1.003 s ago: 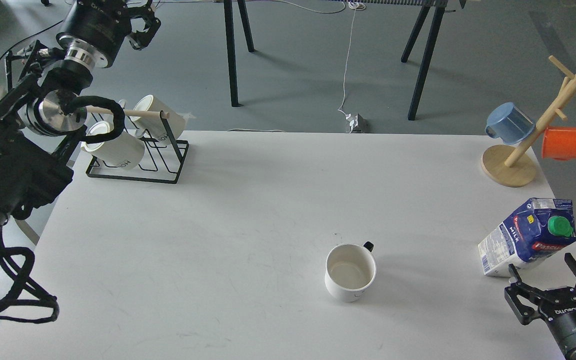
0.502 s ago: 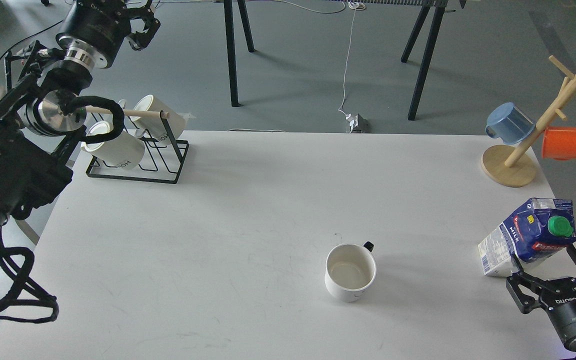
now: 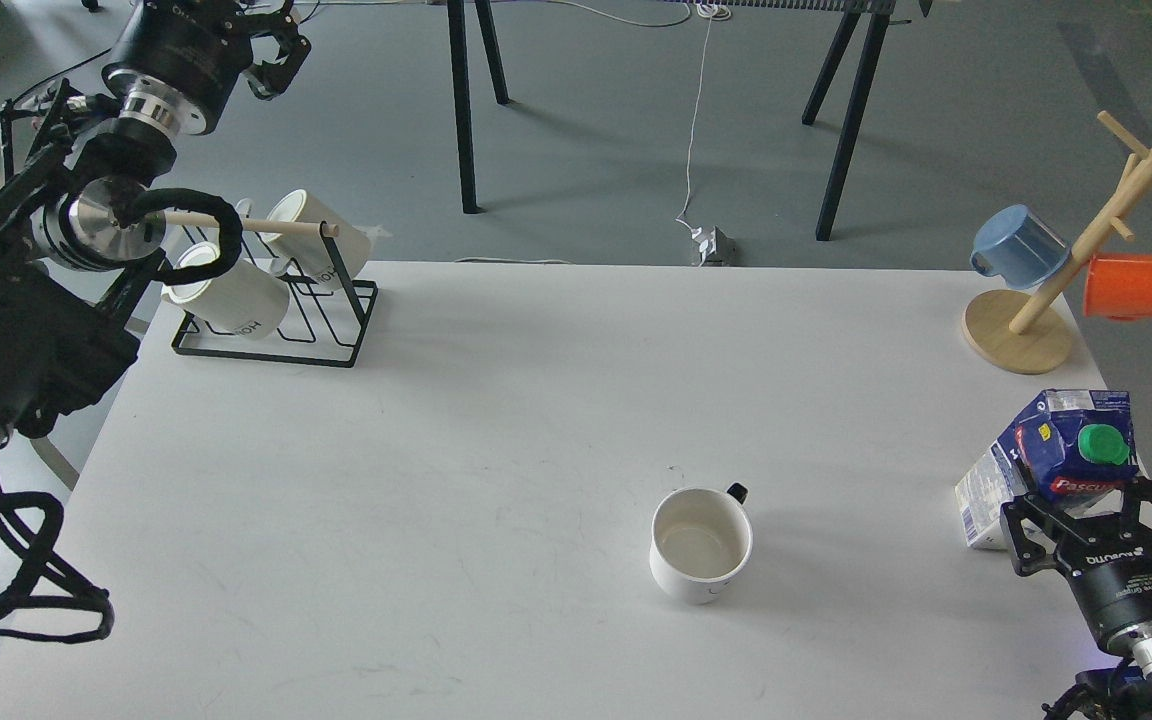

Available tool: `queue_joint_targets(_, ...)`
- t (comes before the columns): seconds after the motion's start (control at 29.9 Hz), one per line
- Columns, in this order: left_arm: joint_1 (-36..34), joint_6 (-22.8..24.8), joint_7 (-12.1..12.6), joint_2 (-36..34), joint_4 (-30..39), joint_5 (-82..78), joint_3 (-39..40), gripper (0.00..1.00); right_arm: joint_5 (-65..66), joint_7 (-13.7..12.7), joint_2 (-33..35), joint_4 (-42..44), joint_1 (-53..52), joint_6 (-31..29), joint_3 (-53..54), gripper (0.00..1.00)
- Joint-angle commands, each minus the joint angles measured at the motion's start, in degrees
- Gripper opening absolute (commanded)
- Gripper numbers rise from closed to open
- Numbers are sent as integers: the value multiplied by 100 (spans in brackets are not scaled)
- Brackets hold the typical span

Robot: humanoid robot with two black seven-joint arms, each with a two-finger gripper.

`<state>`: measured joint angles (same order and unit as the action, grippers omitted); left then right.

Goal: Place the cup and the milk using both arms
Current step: 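Slide the milk carton with the right gripper next to the white mug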

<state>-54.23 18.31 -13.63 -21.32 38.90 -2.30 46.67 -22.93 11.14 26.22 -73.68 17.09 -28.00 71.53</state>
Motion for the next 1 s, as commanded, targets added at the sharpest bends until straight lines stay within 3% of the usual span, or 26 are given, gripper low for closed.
queue_joint_targets(0.0,-17,-12,-8,5,-23,1,0,100,69,2,-38,-146,75,0,-122,54)
queue_joint_targets(0.33,-87,-73,1,14,-67,-7,0,100,543,2,-212,-1297,550,0,-569,54)
queue_joint_targets(0.57,-70,-73,1,-21,-67,-7,0,100,1352,-7,-1100,-1219,191,0,-1159,55)
queue_joint_targets(0.97,-70,-73,-17,-118,-75,-7,-228,100,1458,-7,-1356,-955,-48,0,-1449,57)
